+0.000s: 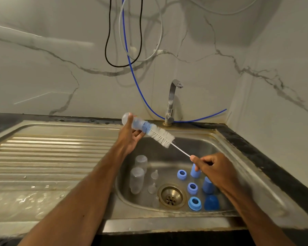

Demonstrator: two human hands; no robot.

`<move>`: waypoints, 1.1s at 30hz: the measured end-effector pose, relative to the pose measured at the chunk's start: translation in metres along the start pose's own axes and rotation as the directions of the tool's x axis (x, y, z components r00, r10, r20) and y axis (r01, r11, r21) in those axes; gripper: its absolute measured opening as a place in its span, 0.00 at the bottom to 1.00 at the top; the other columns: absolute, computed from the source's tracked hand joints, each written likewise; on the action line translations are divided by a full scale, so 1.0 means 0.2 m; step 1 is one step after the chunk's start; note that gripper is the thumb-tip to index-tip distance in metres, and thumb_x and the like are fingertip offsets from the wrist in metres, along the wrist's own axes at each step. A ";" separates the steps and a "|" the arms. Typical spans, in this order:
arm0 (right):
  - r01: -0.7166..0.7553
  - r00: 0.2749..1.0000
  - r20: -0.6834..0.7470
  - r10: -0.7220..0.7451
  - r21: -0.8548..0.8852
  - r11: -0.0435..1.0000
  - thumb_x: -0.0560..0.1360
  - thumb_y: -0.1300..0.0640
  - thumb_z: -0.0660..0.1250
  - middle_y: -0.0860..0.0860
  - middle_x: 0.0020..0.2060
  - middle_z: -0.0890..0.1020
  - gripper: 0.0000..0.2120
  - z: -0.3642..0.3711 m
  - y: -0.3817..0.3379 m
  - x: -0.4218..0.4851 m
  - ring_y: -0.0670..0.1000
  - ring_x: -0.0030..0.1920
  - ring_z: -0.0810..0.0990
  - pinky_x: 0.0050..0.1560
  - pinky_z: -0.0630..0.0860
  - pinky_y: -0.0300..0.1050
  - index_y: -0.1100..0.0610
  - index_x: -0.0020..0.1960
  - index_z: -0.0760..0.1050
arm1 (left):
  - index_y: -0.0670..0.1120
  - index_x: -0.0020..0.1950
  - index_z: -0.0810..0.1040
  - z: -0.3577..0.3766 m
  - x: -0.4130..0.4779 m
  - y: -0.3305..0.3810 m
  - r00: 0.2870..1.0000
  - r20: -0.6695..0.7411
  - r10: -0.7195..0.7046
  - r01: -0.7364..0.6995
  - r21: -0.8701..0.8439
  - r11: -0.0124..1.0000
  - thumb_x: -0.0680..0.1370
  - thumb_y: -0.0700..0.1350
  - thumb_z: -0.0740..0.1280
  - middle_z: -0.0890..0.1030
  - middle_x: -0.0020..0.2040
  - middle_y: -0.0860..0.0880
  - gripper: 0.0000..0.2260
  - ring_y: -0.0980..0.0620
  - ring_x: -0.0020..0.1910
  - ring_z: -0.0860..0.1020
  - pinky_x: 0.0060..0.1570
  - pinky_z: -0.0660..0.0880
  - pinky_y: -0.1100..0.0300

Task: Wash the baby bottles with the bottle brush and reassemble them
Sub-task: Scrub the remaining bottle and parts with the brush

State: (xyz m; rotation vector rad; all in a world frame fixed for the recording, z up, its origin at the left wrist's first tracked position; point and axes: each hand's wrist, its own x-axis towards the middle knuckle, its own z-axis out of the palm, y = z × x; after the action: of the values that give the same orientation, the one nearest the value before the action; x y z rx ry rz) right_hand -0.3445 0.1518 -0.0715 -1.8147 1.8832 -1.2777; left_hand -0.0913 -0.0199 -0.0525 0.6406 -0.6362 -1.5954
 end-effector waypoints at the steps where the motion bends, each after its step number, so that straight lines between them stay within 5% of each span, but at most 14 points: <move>1: 0.018 1.000 0.002 -0.018 0.009 1.000 0.77 0.44 0.71 0.45 0.20 0.77 0.21 0.01 -0.01 0.01 0.43 0.21 0.74 0.32 0.70 0.38 0.53 0.29 0.81 | 0.43 0.71 0.65 0.02 -0.01 -0.02 0.999 0.024 -0.023 0.023 0.029 0.999 0.81 0.55 0.68 0.78 0.65 0.36 0.26 0.40 0.56 0.83 0.44 0.85 0.50; 10: -0.021 0.996 0.087 0.014 0.076 0.997 0.78 0.45 0.70 0.48 0.27 0.82 0.16 0.03 0.04 0.04 0.45 0.30 0.80 0.44 0.79 0.53 0.50 0.35 0.83 | 0.44 0.69 0.67 -0.03 0.07 -0.04 0.994 -0.096 0.054 -0.053 0.013 0.999 0.81 0.56 0.67 0.79 0.60 0.39 0.23 0.40 0.54 0.84 0.41 0.85 0.51; 13: -0.007 0.999 0.036 0.005 0.037 0.999 0.78 0.45 0.70 0.50 0.29 0.83 0.17 0.01 0.03 0.04 0.49 0.32 0.83 0.44 0.81 0.53 0.50 0.33 0.82 | 0.43 0.71 0.66 -0.10 0.12 0.00 0.991 -0.118 0.065 -0.074 -0.079 0.994 0.81 0.59 0.65 0.78 0.66 0.37 0.26 0.40 0.59 0.83 0.53 0.83 0.48; 19: 0.105 0.994 -0.021 -0.104 0.093 0.990 0.77 0.53 0.72 0.53 0.28 0.83 0.16 -0.01 -0.02 0.04 0.54 0.31 0.82 0.41 0.79 0.48 0.55 0.32 0.82 | 0.41 0.76 0.67 -0.06 0.08 0.00 1.000 -0.015 0.014 -0.016 -0.137 0.990 0.82 0.57 0.65 0.78 0.66 0.36 0.28 0.41 0.57 0.83 0.46 0.84 0.50; 24: 0.138 0.989 0.042 -0.143 0.114 0.984 0.77 0.51 0.72 0.55 0.28 0.82 0.17 -0.02 -0.01 0.04 0.55 0.32 0.83 0.41 0.80 0.49 0.54 0.31 0.82 | 0.40 0.76 0.67 -0.06 0.08 0.02 0.999 0.002 0.054 -0.053 -0.146 0.988 0.82 0.59 0.62 0.78 0.67 0.35 0.30 0.39 0.63 0.81 0.53 0.82 0.48; 28: 0.113 0.988 0.086 -0.129 0.168 0.979 0.79 0.51 0.70 0.58 0.22 0.75 0.19 0.01 -0.04 0.05 0.54 0.24 0.71 0.30 0.71 0.46 0.55 0.30 0.79 | 0.38 0.75 0.67 -0.11 0.07 0.01 0.996 0.082 0.018 -0.007 -0.135 0.991 0.82 0.60 0.61 0.81 0.63 0.36 0.31 0.41 0.59 0.83 0.54 0.83 0.50; 33: -0.162 0.960 0.266 0.088 0.269 0.949 0.80 0.50 0.65 0.52 0.21 0.65 0.23 -0.01 -0.06 0.05 0.46 0.21 0.61 0.23 0.61 0.35 0.62 0.30 0.75 | 0.37 0.76 0.68 -0.05 0.07 0.02 0.985 0.170 0.037 -0.021 -0.098 0.995 0.82 0.60 0.62 0.80 0.66 0.36 0.32 0.41 0.61 0.82 0.54 0.83 0.50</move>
State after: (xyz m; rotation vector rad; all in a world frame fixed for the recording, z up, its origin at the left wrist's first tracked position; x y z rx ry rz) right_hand -0.3391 0.1467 -0.0573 -1.5930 1.5588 -1.1484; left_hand -0.0824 -0.0342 -0.0579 0.4241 -0.6881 -1.6545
